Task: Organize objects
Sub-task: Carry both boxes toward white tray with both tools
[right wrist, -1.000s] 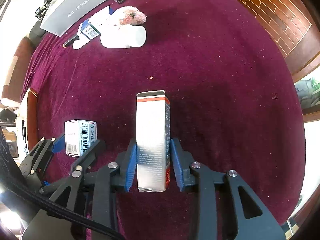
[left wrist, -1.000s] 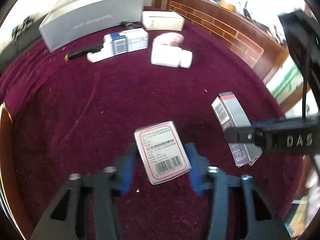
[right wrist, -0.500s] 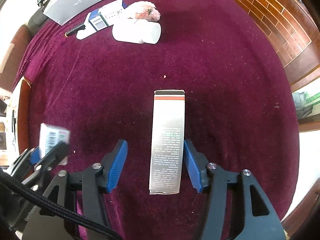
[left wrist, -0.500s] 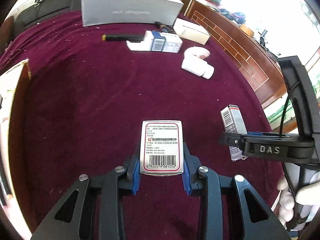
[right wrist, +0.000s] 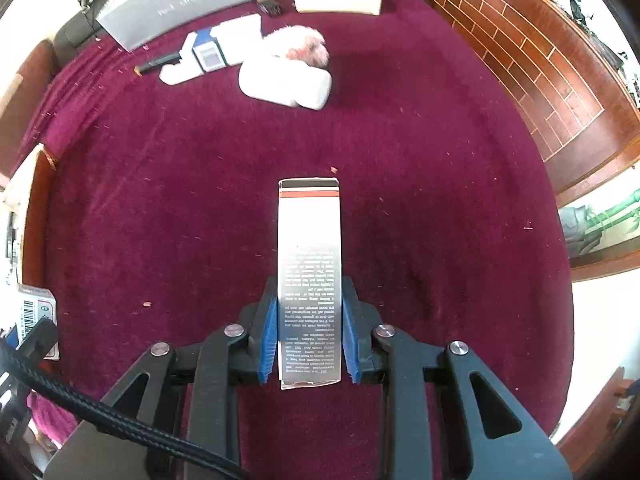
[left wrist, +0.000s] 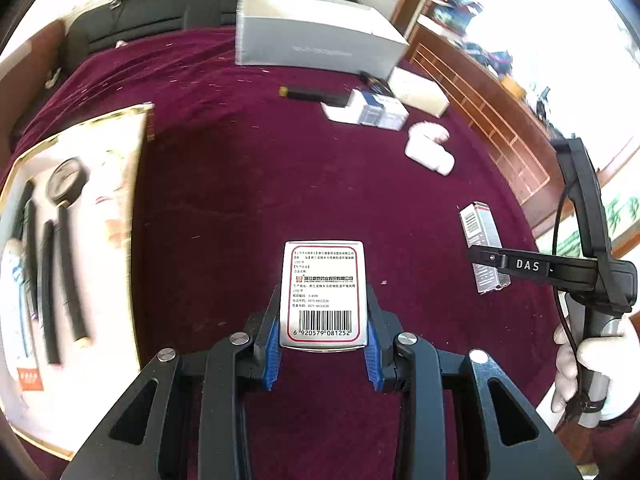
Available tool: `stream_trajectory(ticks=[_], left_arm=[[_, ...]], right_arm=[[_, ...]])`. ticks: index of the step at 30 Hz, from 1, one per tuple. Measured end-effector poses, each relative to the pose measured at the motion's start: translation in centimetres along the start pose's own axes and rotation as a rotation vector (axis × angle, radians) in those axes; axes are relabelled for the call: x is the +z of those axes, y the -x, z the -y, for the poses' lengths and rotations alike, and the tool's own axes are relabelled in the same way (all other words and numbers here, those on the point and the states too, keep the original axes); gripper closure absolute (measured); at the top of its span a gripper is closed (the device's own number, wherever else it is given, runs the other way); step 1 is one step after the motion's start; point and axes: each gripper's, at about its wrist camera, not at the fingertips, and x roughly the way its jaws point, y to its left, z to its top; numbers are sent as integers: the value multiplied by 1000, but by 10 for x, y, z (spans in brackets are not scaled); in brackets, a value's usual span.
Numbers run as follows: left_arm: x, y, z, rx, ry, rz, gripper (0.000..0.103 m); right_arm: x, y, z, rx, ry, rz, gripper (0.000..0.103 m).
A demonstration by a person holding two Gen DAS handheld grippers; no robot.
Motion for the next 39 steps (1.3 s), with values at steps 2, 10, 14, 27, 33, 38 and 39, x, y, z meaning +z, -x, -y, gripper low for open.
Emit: stream_trajectory(ticks=[2,10,14,27,33,38,39], left_arm=[[-2,12,-16,4,25,10,74],[-9,46,-73,33,105,51,74],[-14,54,-102,62,139,53,74],[-26,63,-172,120,183,38,74],[-22,58,-190,144,171,29,74],[-14,52,-199,164,152,28,74],[-12,51,-200,170,147,30,74]], right_arm=[[1,6,-6,18,-2,6,78],[2,22,-61,153,0,1,78],[2,28,-102,216,33,-6,78],[-11,30,-216,350,130,-44,78],[-18,21,-251,374,150,-82,78],[-27,13,-275,374,174,-111,78],[-29,12,-279,374,179,-116,78]])
